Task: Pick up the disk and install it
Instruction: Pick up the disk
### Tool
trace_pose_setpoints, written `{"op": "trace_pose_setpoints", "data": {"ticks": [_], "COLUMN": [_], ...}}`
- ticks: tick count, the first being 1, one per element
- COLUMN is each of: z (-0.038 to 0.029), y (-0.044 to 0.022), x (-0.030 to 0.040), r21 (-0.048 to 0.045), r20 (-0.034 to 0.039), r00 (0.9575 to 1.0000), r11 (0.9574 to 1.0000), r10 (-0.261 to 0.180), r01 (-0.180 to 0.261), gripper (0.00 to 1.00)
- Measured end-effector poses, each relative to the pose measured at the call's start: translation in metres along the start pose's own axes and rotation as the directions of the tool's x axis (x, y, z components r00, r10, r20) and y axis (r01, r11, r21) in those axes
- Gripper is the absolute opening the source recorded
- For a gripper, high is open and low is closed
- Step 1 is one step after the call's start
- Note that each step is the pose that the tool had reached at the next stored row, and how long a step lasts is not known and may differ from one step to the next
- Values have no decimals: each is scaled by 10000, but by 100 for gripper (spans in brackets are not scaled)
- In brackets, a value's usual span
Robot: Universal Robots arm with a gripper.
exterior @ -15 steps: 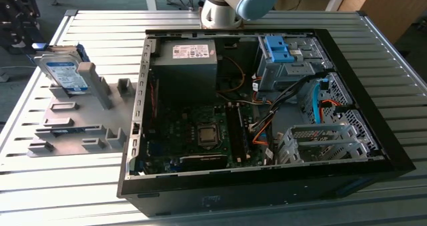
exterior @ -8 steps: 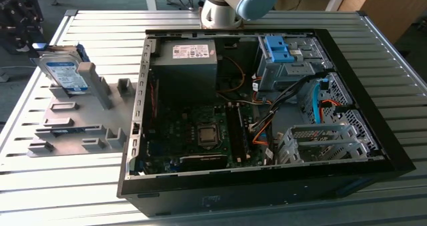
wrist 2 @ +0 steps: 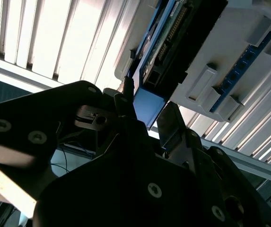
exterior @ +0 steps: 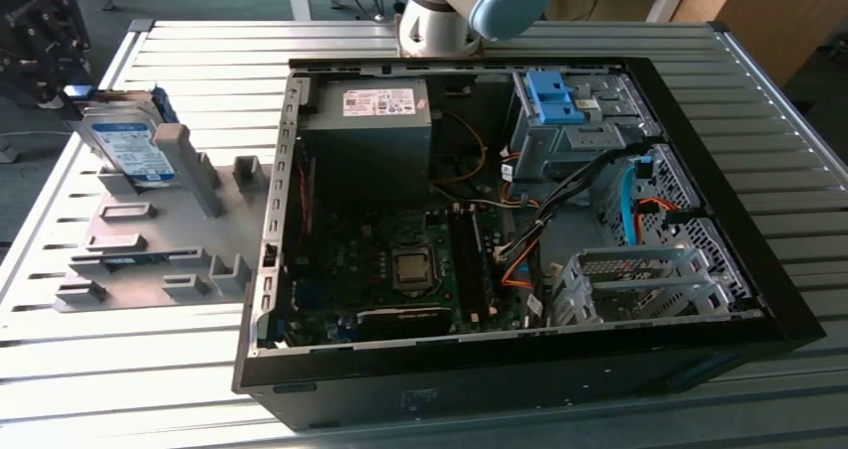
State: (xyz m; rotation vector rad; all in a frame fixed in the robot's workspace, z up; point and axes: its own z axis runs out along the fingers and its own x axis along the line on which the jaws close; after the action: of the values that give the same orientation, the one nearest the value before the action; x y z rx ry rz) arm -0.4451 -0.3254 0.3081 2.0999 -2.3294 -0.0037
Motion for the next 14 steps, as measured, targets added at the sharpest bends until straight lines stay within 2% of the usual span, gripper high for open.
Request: {"op": "trace_pose_setpoints", "data": {"ticks": [5, 6, 14], "z": [26, 27, 35], "y": [0, 0, 0], "x": [0, 0, 0], "r21": [-3, -3, -1], "r20": [-2, -1, 0], "r00": [10000, 10000, 10000], "r11": [10000, 10000, 10000], "r10": [0, 0, 0], "r01": [0, 0, 0], "gripper": [46, 39, 39]}}
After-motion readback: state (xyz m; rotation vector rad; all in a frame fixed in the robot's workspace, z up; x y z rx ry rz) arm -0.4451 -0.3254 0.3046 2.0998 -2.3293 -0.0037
